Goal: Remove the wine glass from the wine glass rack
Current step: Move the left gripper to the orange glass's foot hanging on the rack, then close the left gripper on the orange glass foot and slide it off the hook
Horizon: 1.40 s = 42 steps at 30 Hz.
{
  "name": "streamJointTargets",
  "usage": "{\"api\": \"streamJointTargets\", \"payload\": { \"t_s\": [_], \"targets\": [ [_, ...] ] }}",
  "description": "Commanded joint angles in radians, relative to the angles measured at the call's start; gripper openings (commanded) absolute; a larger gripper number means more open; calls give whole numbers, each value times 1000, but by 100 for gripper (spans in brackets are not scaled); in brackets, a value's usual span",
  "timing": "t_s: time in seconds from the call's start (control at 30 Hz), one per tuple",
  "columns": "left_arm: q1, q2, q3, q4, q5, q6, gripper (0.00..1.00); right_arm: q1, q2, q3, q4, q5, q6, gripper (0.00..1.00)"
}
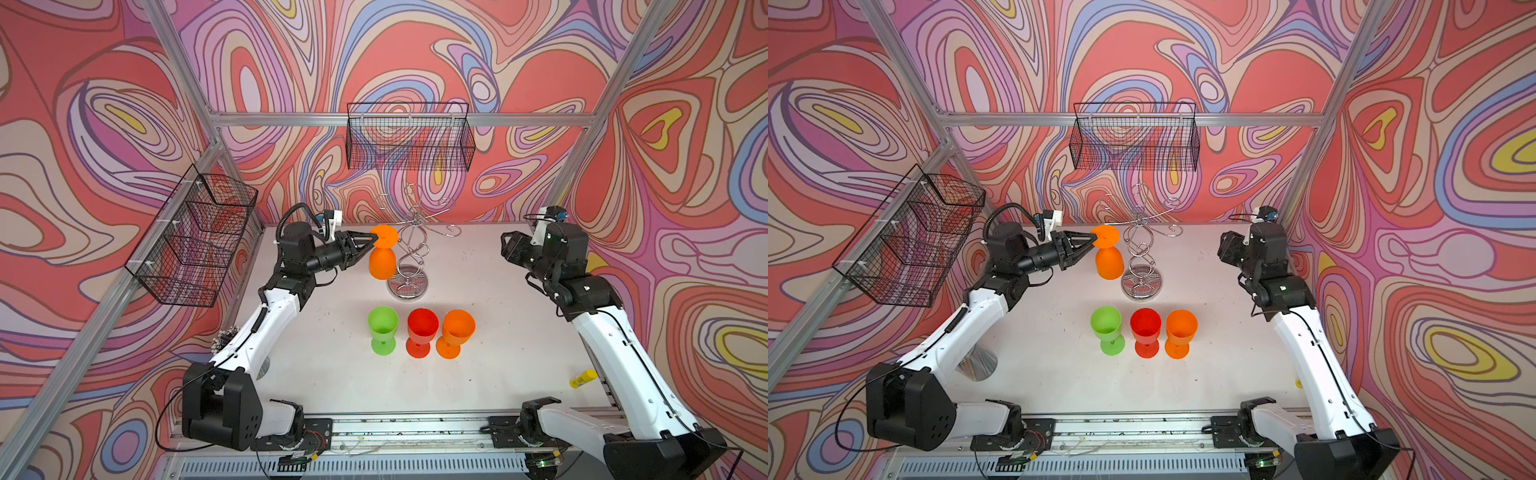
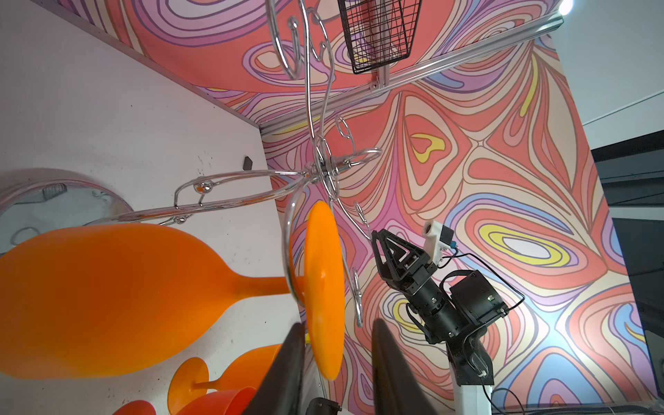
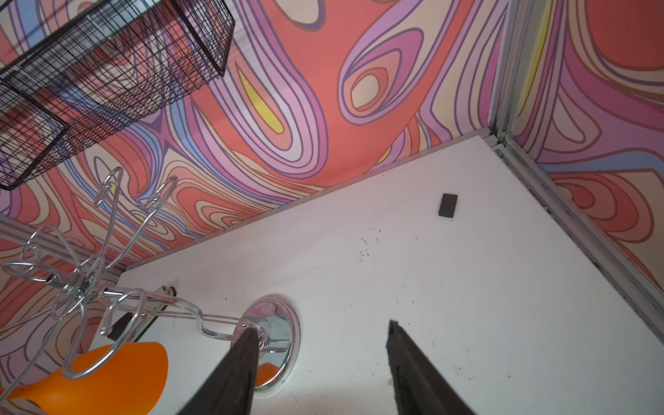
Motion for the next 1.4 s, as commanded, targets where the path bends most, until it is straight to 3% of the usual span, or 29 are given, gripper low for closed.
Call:
{"api": "streamJointTargets", "payload": {
  "t_s": [0.0,0.47,1.37],
  "targets": [
    [-6,8,32,27,18,-4,23,1,-1,-14,6,2,1,60],
    [-8,11,38,5,26,5,0,2,5,-7,6,3,0,60],
    [-5,-57,118,-123,17,-46,0,2,-1,-32,17,9,-2,60]
  ]
}}
